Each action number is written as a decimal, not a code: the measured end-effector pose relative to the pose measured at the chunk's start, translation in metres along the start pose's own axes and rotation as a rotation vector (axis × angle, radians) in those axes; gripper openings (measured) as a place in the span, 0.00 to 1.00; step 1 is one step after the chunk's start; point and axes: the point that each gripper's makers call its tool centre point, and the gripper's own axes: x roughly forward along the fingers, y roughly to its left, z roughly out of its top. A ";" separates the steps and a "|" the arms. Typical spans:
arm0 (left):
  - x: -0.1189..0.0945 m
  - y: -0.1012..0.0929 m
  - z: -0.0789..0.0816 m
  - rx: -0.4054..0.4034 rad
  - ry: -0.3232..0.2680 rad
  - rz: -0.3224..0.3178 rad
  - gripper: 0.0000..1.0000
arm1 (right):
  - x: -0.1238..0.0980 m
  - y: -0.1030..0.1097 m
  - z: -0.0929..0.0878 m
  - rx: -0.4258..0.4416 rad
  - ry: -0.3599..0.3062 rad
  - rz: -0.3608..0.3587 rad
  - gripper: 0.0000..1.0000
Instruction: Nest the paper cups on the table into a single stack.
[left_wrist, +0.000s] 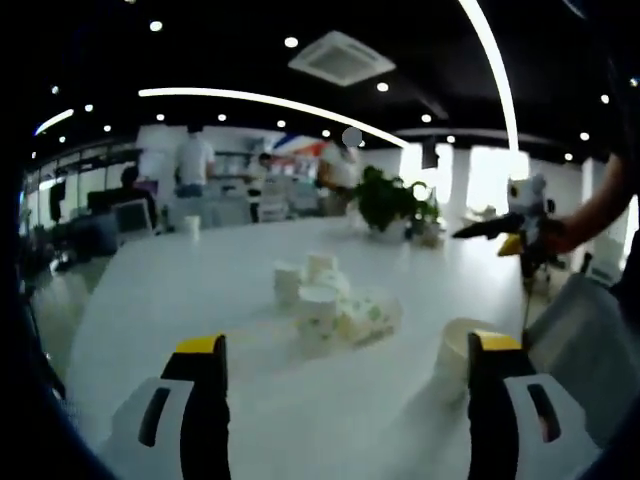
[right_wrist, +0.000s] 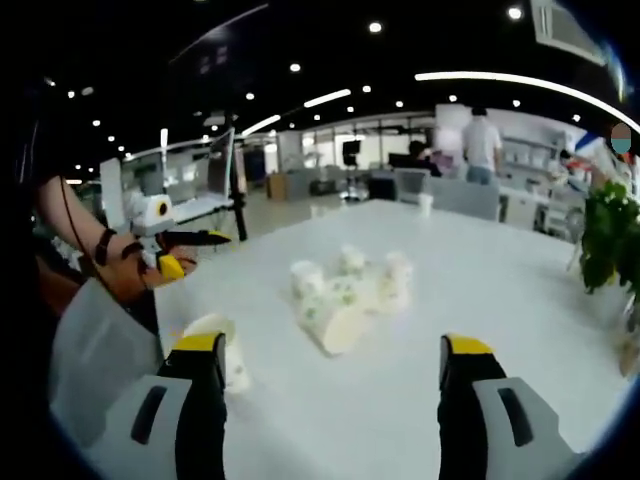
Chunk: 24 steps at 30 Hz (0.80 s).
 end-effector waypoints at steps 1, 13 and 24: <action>0.000 0.001 0.000 -0.001 -0.001 0.002 0.98 | 0.002 -0.001 0.001 0.003 -0.002 0.001 0.86; -0.010 0.014 -0.005 -0.008 -0.006 0.047 0.98 | 0.030 -0.003 -0.005 0.019 0.038 0.020 0.82; -0.013 0.015 -0.008 -0.033 -0.011 0.060 0.98 | 0.060 -0.003 -0.022 0.083 0.097 0.069 0.72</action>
